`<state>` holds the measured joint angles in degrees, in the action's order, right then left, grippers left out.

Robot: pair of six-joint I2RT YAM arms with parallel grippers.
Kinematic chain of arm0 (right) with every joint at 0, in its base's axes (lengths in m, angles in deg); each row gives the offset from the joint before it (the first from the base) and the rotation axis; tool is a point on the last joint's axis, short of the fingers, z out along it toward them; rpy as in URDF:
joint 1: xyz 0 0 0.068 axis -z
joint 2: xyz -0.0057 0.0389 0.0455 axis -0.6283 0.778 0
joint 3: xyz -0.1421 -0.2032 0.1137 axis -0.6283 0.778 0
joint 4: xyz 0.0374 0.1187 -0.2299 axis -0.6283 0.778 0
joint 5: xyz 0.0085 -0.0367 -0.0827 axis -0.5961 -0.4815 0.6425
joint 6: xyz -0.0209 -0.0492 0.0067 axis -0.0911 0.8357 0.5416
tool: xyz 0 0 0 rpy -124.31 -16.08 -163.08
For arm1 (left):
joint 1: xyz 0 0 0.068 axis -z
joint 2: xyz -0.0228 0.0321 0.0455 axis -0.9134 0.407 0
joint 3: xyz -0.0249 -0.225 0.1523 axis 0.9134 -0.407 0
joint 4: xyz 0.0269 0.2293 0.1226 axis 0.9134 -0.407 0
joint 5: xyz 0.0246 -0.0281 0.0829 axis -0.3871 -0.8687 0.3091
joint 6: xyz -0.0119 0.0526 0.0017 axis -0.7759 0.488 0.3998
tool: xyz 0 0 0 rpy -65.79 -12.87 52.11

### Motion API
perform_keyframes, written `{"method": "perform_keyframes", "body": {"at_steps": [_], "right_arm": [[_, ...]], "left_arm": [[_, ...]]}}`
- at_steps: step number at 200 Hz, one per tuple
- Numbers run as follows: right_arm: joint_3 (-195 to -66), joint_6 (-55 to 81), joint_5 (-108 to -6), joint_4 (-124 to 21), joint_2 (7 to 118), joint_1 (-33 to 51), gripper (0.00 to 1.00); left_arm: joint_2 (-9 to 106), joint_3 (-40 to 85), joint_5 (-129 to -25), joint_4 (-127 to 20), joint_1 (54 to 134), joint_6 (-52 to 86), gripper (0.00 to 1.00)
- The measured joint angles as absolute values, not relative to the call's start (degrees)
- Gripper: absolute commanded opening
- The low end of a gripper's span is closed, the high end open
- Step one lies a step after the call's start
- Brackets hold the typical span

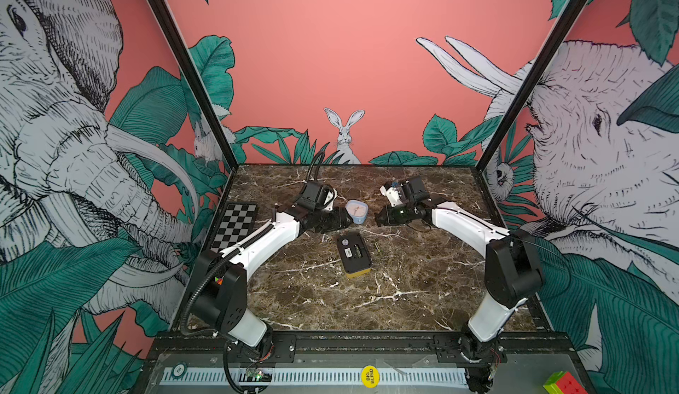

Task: Insert the battery into the alarm
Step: Install the cover on the alarm.

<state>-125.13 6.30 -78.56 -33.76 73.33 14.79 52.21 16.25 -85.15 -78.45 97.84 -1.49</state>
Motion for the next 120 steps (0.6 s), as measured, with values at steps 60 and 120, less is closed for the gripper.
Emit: {"method": "perform_keyframes", "body": {"at_steps": [60, 120], "right_arm": [[-118.8, -15.7, -89.0, -55.5, 72.4, 16.1, 0.00], [-115.6, -30.9, -90.9, -71.0, 71.1, 16.2, 0.00]], "left_arm": [[53.3, 16.3, -85.7, -71.2, 101.2, 1.9, 0.52], [53.3, 16.2, -84.1, -68.7, 101.3, 6.8, 0.49]]}}
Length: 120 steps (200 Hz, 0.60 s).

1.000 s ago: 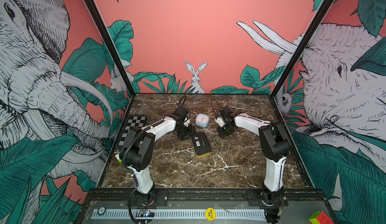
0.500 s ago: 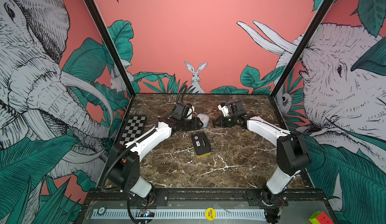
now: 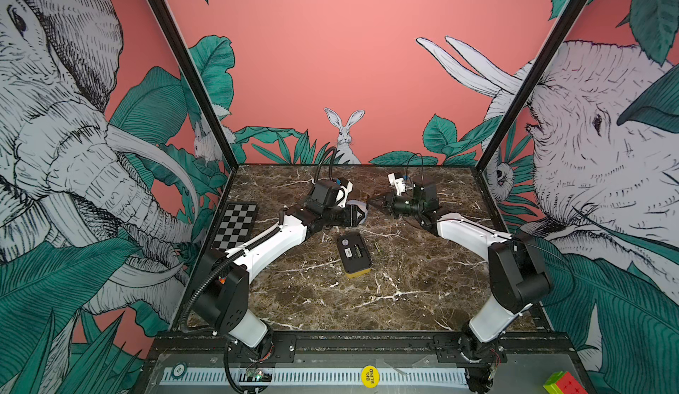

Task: Insert the battery into the alarm
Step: Install the cover on the alarm.

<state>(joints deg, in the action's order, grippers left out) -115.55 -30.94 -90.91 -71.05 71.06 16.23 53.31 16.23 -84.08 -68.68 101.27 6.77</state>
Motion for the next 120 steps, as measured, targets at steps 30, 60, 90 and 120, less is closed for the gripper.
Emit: {"method": "perform_keyframes", "body": {"at_steps": [30, 60, 90, 120], "right_arm": [[-114.3, -34.6, -90.2, -73.3, 70.7, 16.2, 0.00], [-113.0, -36.6, -89.2, -73.6, 69.3, 16.2, 0.00], [-112.2, -38.2, -88.0, -74.1, 68.3, 16.0, 0.00], [-111.8, -38.9, -87.3, -74.0, 68.3, 15.7, 0.00]], "left_arm": [[53.3, 16.3, -82.3, -68.6, 101.8, 8.6, 0.47], [54.1, 16.9, -81.8, -67.5, 102.5, 10.1, 0.45], [56.2, 19.3, -81.0, -67.5, 103.9, 12.4, 0.44], [57.4, 20.6, -80.5, -67.5, 104.7, 13.4, 0.45]]}}
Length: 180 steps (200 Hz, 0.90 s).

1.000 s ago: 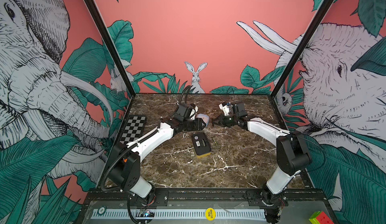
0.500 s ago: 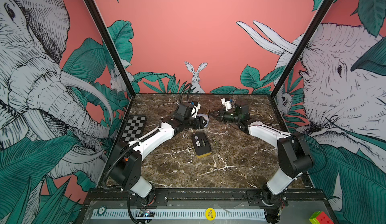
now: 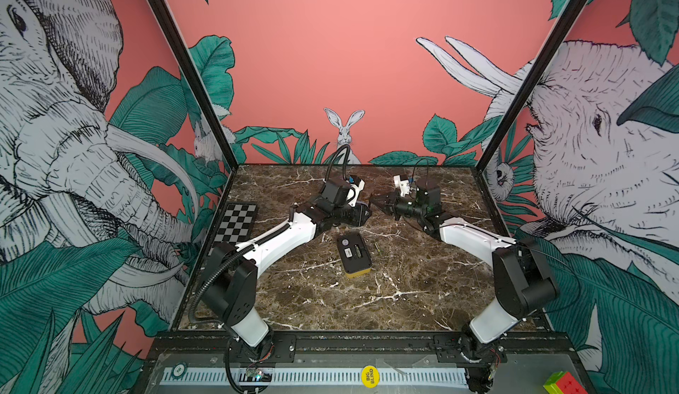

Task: Insert the battery into the alarm
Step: Install the cover on the alarm.

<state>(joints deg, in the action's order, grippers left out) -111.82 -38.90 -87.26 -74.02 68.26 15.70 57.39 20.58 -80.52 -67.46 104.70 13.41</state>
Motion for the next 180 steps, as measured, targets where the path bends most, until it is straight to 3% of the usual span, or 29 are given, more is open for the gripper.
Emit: {"method": "perform_keyframes", "body": {"at_steps": [39, 91, 144, 180], "right_arm": [[-110.9, -39.7, -87.0, -73.8, 68.3, 15.2, 0.00], [-110.8, -39.8, -86.2, -73.5, 68.3, 14.7, 0.00], [-110.8, -40.7, -85.2, -73.5, 68.3, 14.0, 0.00], [-110.8, -41.2, -84.4, -73.5, 68.3, 13.3, 0.00]], "left_arm": [[58.6, 21.5, -79.9, -67.9, 105.0, 14.2, 0.44], [60.1, 23.8, -78.0, -69.8, 105.1, 14.9, 0.27], [60.7, 24.5, -77.9, -70.4, 105.4, 15.4, 0.21], [61.2, 25.0, -77.8, -70.7, 105.5, 15.8, 0.08]]}}
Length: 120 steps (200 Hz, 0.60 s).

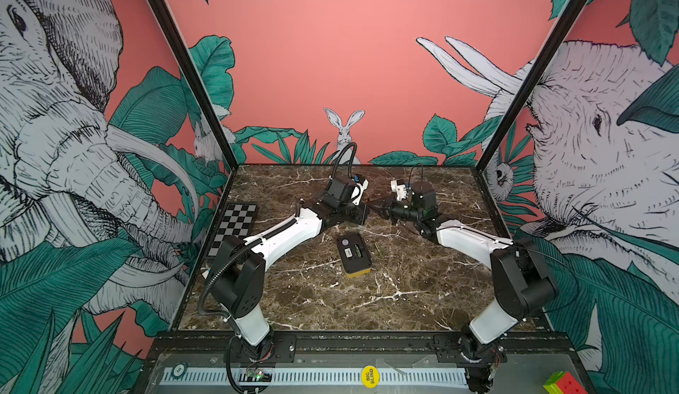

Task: Insert the battery into the alarm
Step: Install the cover on the alarm.

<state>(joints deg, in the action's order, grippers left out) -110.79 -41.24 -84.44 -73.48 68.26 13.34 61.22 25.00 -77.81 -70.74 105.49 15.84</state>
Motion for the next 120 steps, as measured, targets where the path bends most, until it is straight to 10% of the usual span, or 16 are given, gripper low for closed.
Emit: {"method": "perform_keyframes", "body": {"at_steps": [33, 76, 120], "right_arm": [[-110.6, -42.2, -84.2, -73.6, 68.3, 13.3, 0.00], [-110.3, -43.3, -81.6, -69.9, 66.4, 12.6, 0.37], [-113.5, -40.2, -70.5, -53.7, 54.2, 11.0, 0.39]], "left_arm": [[61.3, 25.1, -77.1, -71.4, 105.3, 16.2, 0.03], [61.3, 25.1, -74.7, -72.8, 105.6, 17.3, 0.00], [59.5, 24.1, -68.6, -73.1, 108.9, 20.8, 0.00]]}}
